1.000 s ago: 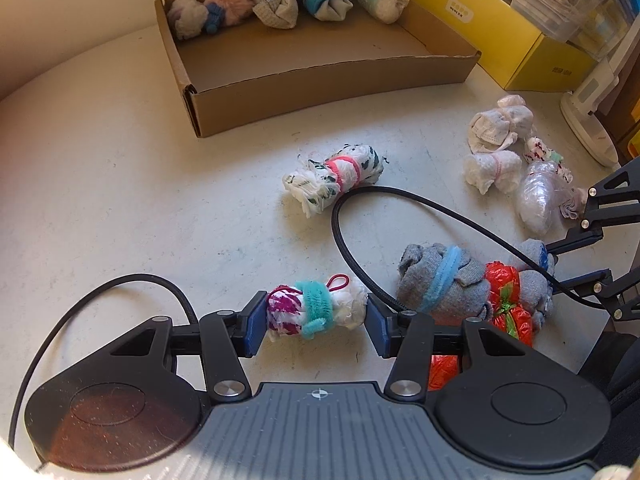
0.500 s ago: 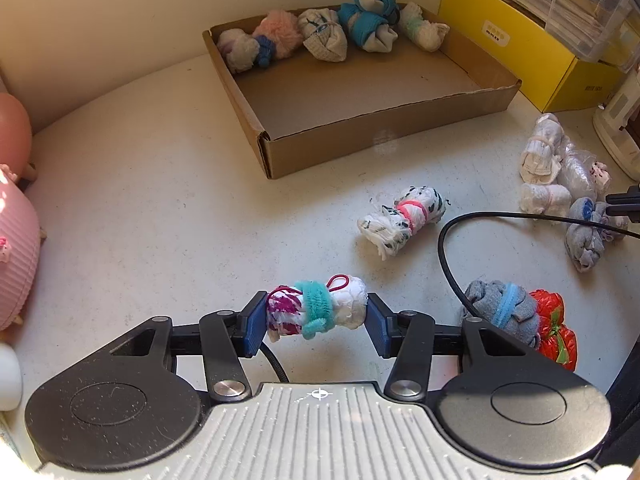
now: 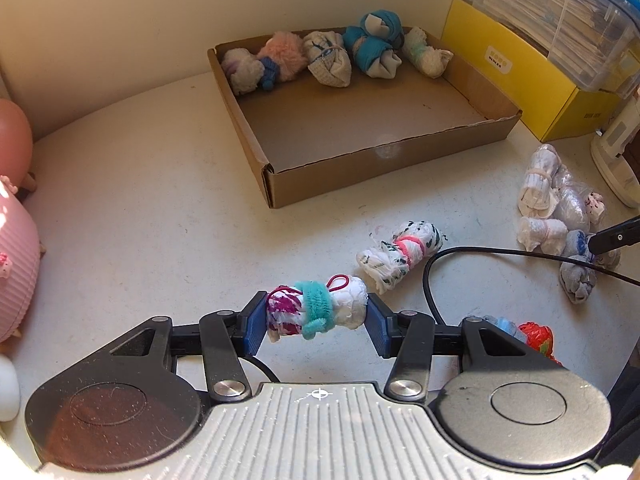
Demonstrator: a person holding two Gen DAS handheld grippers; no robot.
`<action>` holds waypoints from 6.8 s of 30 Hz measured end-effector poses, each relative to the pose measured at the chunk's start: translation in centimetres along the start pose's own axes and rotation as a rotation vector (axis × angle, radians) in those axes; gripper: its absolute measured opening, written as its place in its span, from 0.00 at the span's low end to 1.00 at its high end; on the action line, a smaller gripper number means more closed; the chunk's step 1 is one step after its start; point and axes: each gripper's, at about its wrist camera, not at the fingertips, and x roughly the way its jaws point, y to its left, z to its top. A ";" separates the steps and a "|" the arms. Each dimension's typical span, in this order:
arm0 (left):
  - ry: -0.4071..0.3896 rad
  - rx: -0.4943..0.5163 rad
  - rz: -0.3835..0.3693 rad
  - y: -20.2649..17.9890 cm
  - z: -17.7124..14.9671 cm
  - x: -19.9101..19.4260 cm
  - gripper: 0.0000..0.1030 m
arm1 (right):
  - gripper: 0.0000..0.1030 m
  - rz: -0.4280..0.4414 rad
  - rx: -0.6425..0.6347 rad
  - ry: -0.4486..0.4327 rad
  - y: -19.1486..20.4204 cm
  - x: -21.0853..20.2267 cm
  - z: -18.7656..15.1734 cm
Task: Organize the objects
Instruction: 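Grasp the grey sock with blue pattern with the right gripper while the left holds its bundle, then carry both held bundles over the tray, then lower the teal-band bundle into the tray and open the left gripper while the right lowers the grey sock, then move both open grippers back toward the red plastic bundles on the table, then grasp a red plastic bundle with the left gripper while the right grasps the other red bundle, then carry both red plastic bundles into the tray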
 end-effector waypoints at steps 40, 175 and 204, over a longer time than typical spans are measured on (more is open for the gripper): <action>-0.121 0.325 0.108 1.7 16.1 8.3 0.56 | 0.25 0.267 -0.352 -0.233 15.0 7.0 20.3; -0.029 0.095 -0.030 -6.7 -2.5 -0.2 0.54 | 0.53 0.133 -0.593 -0.254 11.2 3.3 1.0; -0.029 0.374 0.026 -1.0 13.6 8.4 0.55 | 0.53 0.133 -0.591 -0.234 19.7 11.2 16.9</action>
